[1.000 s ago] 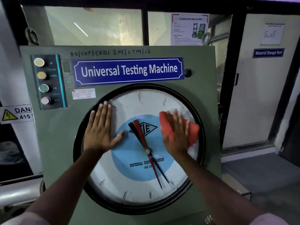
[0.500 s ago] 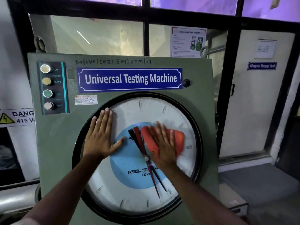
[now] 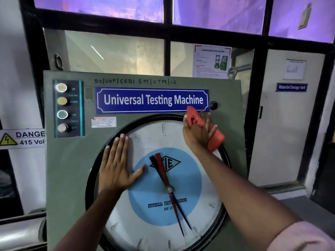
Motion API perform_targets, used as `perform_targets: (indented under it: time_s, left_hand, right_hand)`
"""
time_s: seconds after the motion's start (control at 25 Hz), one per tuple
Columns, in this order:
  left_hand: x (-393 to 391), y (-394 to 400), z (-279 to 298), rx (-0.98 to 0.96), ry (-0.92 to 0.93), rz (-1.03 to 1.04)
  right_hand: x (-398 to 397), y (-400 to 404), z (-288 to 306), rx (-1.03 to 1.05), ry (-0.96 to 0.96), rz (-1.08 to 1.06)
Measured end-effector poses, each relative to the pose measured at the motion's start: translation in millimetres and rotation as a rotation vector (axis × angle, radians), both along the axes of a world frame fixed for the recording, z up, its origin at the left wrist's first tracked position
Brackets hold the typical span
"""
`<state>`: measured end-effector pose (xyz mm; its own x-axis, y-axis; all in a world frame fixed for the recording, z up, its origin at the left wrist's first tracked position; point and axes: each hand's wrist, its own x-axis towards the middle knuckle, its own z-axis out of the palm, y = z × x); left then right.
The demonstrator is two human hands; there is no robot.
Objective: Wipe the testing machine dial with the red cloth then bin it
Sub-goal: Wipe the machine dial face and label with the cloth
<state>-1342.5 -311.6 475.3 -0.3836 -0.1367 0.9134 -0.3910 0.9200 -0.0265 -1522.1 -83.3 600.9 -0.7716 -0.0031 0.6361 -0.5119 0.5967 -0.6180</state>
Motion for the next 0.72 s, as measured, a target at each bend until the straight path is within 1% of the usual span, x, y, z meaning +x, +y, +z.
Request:
perform_targets:
  time_s: [0.12, 0.2, 0.32, 0.44, 0.52, 0.6, 0.72]
  left_hand:
    - [1.5, 2.6, -1.4, 0.023, 0.028, -0.005]
    - [2.6, 5.4, -5.1, 0.042, 0.076, 0.006]
    - [2.1, 9.1, -10.8, 0.037, 0.134, 0.021]
    - [1.8, 7.8, -9.8, 0.020, 0.135, 0.026]
    - [0.8, 6.5, -11.2, 0.021, 0.129, 0.034]
    - [-0.5, 5.1, -13.2, 0.024, 0.130, 0.041]
    - [-2.4, 4.8, -14.2, 0.030, 0.118, 0.055]
  right_hand:
    - [24.0, -38.5, 15.7, 0.206, 0.185, 0.085]
    - [46.3, -69.4, 20.0, 0.275, 0.314, 0.130]
    - [75.0, -104.0, 8.9, 0.375, 0.476, 0.173]
    - [85.2, -114.9, 0.5, 0.437, 0.622, 0.264]
    - [79.5, -107.2, 3.9, 0.546, 0.695, 0.269]
    - [66.1, -94.4, 12.1, 0.592, 0.719, 0.251]
    - [39.1, -66.8, 15.3, 0.494, 0.588, 0.193]
